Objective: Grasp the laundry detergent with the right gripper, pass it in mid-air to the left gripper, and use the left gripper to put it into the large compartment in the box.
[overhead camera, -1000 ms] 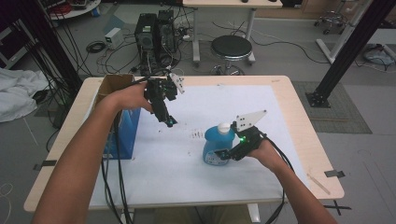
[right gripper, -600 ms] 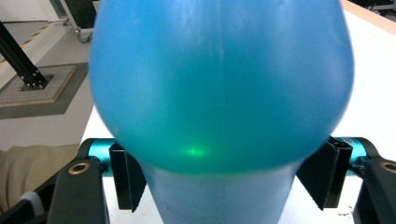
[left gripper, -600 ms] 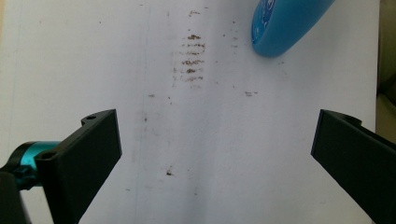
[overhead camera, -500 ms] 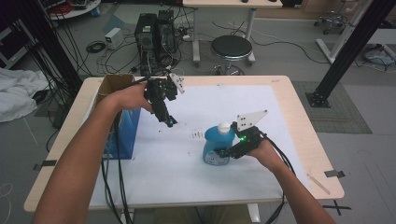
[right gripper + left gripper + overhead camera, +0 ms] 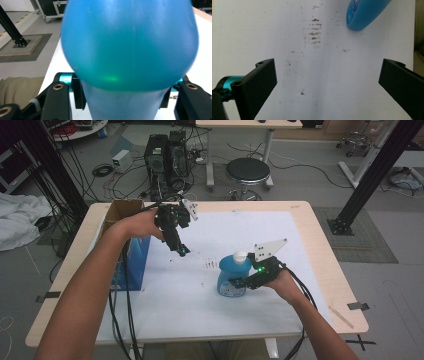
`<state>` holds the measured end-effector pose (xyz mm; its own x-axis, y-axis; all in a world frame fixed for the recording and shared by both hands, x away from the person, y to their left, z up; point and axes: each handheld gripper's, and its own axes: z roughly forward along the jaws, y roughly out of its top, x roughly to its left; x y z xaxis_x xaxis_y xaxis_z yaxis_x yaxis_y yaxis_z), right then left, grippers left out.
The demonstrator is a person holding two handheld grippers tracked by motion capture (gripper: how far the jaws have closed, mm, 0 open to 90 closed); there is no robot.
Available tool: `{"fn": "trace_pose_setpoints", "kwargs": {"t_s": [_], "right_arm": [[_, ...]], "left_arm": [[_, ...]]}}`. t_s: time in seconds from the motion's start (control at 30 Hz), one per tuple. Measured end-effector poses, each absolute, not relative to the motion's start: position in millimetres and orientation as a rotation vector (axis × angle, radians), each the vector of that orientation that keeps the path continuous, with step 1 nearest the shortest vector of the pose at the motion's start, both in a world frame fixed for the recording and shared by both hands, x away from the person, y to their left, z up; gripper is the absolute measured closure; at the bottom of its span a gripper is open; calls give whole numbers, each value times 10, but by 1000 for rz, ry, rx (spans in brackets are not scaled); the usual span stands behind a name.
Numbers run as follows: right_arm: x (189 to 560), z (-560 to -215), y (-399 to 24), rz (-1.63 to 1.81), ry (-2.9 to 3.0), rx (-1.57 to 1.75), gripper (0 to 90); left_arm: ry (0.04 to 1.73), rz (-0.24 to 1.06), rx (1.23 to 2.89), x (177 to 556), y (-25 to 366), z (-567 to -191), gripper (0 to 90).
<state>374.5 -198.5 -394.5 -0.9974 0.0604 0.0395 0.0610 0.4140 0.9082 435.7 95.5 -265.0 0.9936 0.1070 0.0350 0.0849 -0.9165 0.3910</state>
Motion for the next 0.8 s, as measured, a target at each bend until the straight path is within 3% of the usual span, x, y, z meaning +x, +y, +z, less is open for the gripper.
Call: {"fn": "trace_pose_setpoints", "kwargs": {"t_s": [0.43,0.8], "right_arm": [[3689,-3890,-1992,-1717,-2670,-130,437],[3576,-3528,-1982,-1722,-2661,-128,438]], "left_arm": [[152,74,2740,4281,938,-2599,16],[123,30,2738,4028,791,-2429,16]]}}
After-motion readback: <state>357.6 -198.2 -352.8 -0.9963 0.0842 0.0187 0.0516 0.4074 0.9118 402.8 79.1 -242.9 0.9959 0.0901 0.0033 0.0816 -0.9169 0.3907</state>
